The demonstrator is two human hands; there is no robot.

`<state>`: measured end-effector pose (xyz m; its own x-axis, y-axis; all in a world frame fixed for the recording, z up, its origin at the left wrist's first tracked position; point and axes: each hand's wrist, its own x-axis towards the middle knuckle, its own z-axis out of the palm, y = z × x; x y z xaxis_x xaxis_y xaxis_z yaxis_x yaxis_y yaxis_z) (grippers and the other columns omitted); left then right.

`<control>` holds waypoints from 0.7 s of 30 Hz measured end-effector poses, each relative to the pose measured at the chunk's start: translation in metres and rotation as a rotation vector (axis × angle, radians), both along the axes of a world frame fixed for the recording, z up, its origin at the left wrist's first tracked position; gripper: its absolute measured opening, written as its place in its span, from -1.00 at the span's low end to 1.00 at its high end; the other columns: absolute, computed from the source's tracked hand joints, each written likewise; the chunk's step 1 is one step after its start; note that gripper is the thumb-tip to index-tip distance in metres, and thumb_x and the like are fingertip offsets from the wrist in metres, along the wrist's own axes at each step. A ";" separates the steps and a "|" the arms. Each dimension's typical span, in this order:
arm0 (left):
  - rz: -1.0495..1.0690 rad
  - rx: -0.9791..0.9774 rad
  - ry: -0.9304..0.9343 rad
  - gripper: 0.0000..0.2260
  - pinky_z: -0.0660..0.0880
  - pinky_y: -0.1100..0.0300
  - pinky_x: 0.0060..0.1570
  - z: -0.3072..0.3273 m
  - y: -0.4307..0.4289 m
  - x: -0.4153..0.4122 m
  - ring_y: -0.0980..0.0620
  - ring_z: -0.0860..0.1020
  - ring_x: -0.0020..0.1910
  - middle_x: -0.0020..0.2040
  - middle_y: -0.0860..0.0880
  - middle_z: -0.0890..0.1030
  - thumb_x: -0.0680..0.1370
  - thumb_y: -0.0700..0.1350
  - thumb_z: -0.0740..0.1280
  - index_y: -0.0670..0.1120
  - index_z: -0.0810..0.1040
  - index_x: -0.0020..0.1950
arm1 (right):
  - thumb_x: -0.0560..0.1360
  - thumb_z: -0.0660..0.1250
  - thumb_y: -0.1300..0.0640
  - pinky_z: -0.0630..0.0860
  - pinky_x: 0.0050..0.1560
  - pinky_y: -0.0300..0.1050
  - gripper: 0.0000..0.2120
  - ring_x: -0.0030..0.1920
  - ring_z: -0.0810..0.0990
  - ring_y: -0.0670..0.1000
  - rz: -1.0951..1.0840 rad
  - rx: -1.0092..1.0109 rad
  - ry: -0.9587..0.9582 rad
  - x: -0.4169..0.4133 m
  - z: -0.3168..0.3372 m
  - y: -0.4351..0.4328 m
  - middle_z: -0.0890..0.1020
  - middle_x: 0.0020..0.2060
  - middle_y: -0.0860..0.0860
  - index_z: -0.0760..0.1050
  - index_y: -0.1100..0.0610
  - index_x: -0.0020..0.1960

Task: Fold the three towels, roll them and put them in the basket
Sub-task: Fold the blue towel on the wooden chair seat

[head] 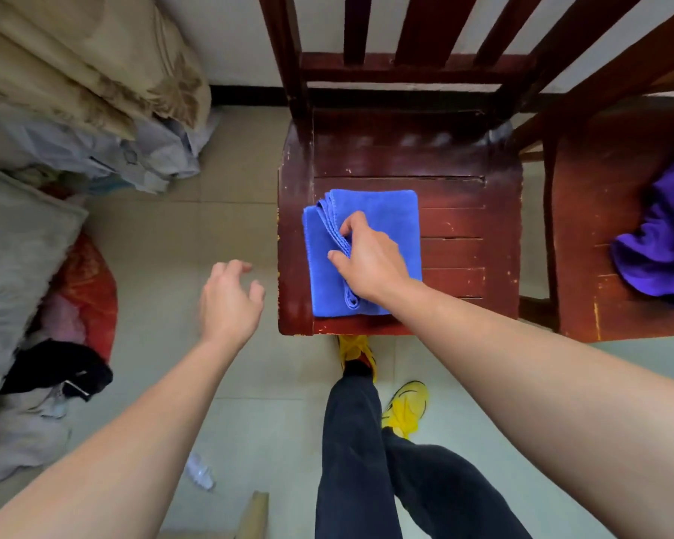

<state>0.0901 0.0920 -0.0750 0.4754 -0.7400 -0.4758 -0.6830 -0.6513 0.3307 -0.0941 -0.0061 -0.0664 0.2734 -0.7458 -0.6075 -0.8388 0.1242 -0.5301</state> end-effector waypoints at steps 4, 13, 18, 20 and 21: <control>0.047 -0.023 0.002 -0.74 0.45 0.05 0.08 -0.001 -0.008 0.006 -0.19 0.53 0.08 0.17 -0.17 0.52 0.53 -0.16 0.29 -0.15 0.53 0.21 | 0.51 0.35 0.06 0.44 -0.15 0.05 -0.56 0.00 0.52 0.20 0.085 0.151 -0.002 0.022 -0.020 0.010 0.59 -0.11 0.08 0.27 0.09 0.30; -0.748 -0.123 -0.065 -0.43 0.27 -0.03 0.31 0.000 -0.060 -0.046 -0.16 0.16 0.50 0.53 -0.16 0.19 0.48 -0.03 0.38 -0.08 0.32 0.46 | 0.51 0.27 0.23 0.49 -0.42 -0.17 -0.85 -0.38 0.60 -0.03 -0.769 0.205 -0.250 -0.030 -0.016 -0.053 0.59 -0.29 0.06 0.50 0.07 -0.21; -0.935 0.209 -0.170 -0.06 0.08 -0.08 0.46 -0.021 -0.066 -0.059 -0.10 -0.21 0.55 0.57 -0.11 -0.24 0.42 0.16 0.43 -0.02 -0.11 0.57 | 0.56 0.28 0.16 0.52 -0.06 -0.19 -0.87 0.01 0.61 -0.01 -0.921 0.458 -0.424 -0.047 -0.016 -0.092 0.60 0.00 0.04 0.50 0.13 0.10; -0.940 0.204 -0.164 -0.04 0.10 -0.09 0.45 -0.022 -0.065 -0.060 -0.11 -0.23 0.55 0.57 -0.12 -0.26 0.41 0.15 0.44 -0.03 -0.13 0.57 | 0.52 0.32 0.20 0.51 -0.15 -0.22 -0.94 -0.09 0.62 -0.03 -0.961 0.309 -0.420 -0.049 -0.010 -0.091 0.62 -0.09 0.04 0.55 0.12 -0.01; -0.939 0.209 -0.159 -0.03 0.11 -0.09 0.44 -0.022 -0.064 -0.061 -0.11 -0.23 0.55 0.57 -0.12 -0.27 0.41 0.14 0.45 -0.03 -0.13 0.57 | 0.49 0.33 0.23 0.49 -0.25 -0.25 -0.93 -0.20 0.62 -0.05 -0.964 0.223 -0.387 -0.049 -0.007 -0.083 0.63 -0.19 0.05 0.57 0.11 -0.13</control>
<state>0.0294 0.0279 -0.0969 -0.1951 -0.7582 -0.6221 -0.9808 0.1460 0.1297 -0.1429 -0.0887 -0.0736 -0.1704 -0.6330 -0.7552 -0.1130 0.7739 -0.6232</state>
